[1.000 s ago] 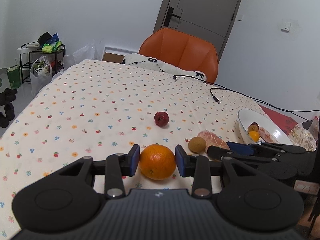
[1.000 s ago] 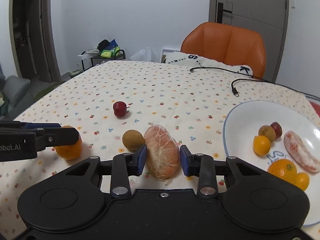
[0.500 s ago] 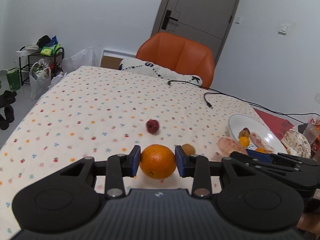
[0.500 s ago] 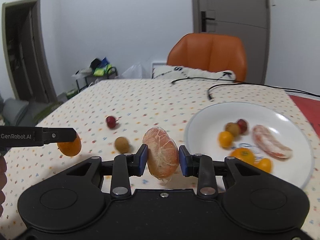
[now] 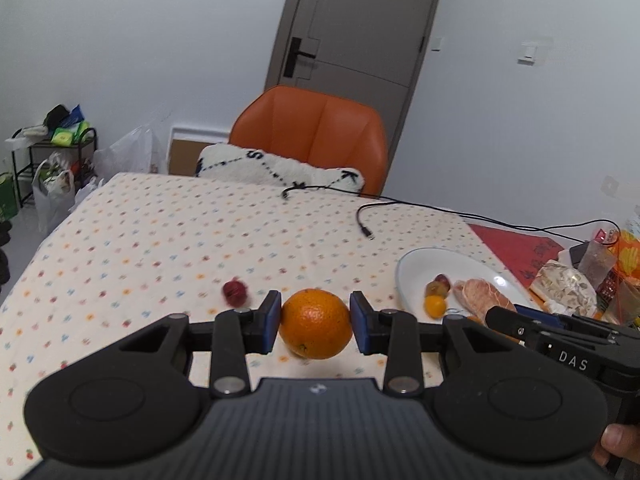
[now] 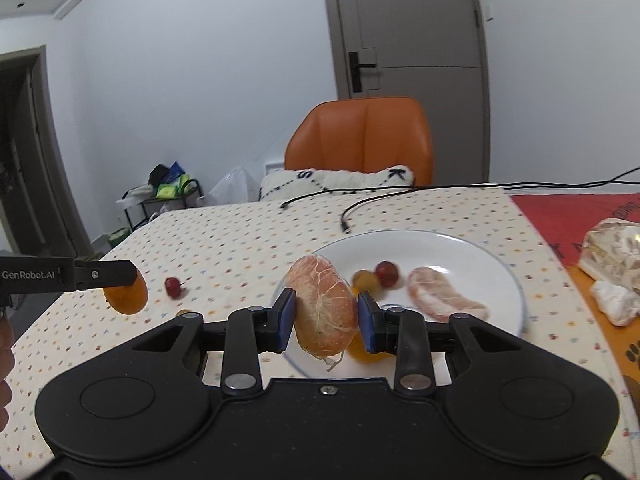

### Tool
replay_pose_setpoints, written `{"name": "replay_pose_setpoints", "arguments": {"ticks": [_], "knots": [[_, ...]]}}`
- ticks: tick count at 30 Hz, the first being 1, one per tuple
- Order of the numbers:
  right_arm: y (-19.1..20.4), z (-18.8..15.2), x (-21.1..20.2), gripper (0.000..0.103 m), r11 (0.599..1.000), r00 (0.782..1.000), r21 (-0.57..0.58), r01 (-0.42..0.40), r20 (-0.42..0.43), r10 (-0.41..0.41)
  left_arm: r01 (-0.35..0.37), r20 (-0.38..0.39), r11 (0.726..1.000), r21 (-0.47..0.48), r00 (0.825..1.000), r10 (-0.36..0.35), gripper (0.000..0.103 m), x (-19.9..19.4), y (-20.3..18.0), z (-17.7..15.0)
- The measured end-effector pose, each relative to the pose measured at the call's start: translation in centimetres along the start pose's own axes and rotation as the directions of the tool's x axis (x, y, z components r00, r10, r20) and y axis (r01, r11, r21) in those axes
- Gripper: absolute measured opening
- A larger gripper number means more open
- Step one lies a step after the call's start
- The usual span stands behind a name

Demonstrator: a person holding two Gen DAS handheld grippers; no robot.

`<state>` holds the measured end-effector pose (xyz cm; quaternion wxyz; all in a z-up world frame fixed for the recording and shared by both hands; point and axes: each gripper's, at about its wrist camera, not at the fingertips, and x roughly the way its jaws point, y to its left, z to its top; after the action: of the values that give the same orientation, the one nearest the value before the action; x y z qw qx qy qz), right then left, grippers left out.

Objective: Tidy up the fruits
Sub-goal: 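Carry the peeled pomelo and large orange into the white bowl and open both tools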

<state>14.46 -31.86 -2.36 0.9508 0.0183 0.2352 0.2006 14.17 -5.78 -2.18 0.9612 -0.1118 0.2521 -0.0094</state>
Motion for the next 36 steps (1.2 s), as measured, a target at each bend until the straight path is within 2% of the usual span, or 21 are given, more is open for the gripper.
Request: {"name": "replay_pose_setpoints", "arguments": {"ticks": [19, 21, 22, 24, 36], "knots": [[-7.1, -1.1, 0.1, 0.032, 0.986, 0.994, 0.127, 0.105, 0.008, -0.107, 0.059, -0.052, 0.995, 0.080, 0.997, -0.055, 0.035, 3.3, -5.6, -0.1], [-7.5, -1.2, 0.3, 0.038, 0.985, 0.994, 0.136, 0.103, 0.017, -0.106, 0.068, -0.059, 0.994, 0.088, 0.996, -0.063, 0.035, 3.9, -6.3, 0.0], [-7.7, -1.2, 0.4, 0.054, 0.985, 0.994, 0.138, 0.106, 0.022, -0.110, 0.072, -0.062, 0.993, 0.091, 0.996, -0.067, 0.035, 4.2, -6.6, 0.0], [-7.9, -1.3, 0.2, 0.071, 0.983, 0.991, 0.132, 0.124, 0.030, -0.129, 0.078, -0.067, 0.992, 0.097, 0.995, -0.072, 0.035, 4.7, -7.2, 0.1], [-9.0, -2.4, -0.4, 0.072, 0.979, 0.993, 0.172, 0.112, 0.012, -0.115, 0.099, -0.088, 0.989, 0.111, 0.992, -0.090, 0.036, 6.6, -9.4, 0.1]]}}
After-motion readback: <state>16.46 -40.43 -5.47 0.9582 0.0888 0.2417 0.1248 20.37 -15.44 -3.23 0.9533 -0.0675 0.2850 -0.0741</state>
